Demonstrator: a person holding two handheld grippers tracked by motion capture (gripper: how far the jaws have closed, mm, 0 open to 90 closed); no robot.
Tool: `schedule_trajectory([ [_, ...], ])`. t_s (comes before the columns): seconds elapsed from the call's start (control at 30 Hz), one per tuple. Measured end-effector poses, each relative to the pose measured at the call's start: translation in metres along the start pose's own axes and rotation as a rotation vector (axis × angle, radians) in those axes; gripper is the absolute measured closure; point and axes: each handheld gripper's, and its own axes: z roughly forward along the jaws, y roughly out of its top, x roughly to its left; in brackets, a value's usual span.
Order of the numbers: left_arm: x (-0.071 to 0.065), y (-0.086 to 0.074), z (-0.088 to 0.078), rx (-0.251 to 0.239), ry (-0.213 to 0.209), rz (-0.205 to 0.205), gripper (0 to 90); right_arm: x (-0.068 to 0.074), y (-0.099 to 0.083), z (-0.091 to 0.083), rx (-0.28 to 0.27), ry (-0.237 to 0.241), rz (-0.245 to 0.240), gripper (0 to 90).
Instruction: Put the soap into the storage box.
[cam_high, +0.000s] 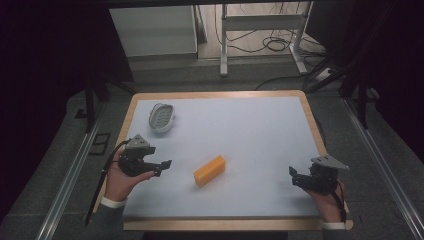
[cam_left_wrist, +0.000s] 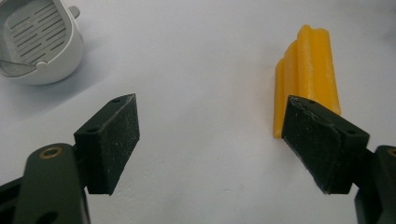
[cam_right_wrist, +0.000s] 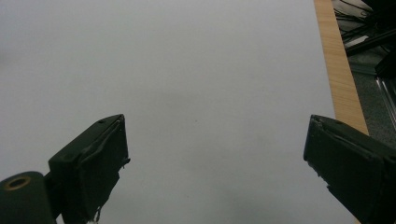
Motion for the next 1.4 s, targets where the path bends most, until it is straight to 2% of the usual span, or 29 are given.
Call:
schedule_trajectory([
  [0.27, -0.008, 0.010, 0.005, 0.015, -0.004, 0.038, 20.3, 0.000, -0.001, 0.001, 0.005, 0.000, -0.002, 6.6],
  [0.3, -0.011, 0.012, 0.008, 0.018, -0.005, 0.045, 23.0, 0.000, -0.001, 0.001, 0.005, 0.000, -0.002, 6.6],
  [0.6, -0.019, 0.022, 0.017, 0.029, -0.028, 0.064, 24.2, -0.001, -0.002, 0.001, 0.008, -0.003, 0.002, 6.6],
  [0.73, -0.026, 0.027, 0.021, 0.032, -0.031, 0.082, 24.2, -0.001, -0.002, 0.001, 0.010, -0.007, -0.002, 6.6],
  [0.77, -0.029, 0.029, 0.024, 0.036, -0.032, 0.097, 24.3, 0.000, -0.001, 0.001, 0.009, -0.007, -0.001, 6.6],
  [1.4, -0.056, 0.038, 0.049, 0.089, -0.080, 0.147, 23.4, -0.001, -0.003, 0.003, 0.023, -0.013, 0.000, 6.6],
])
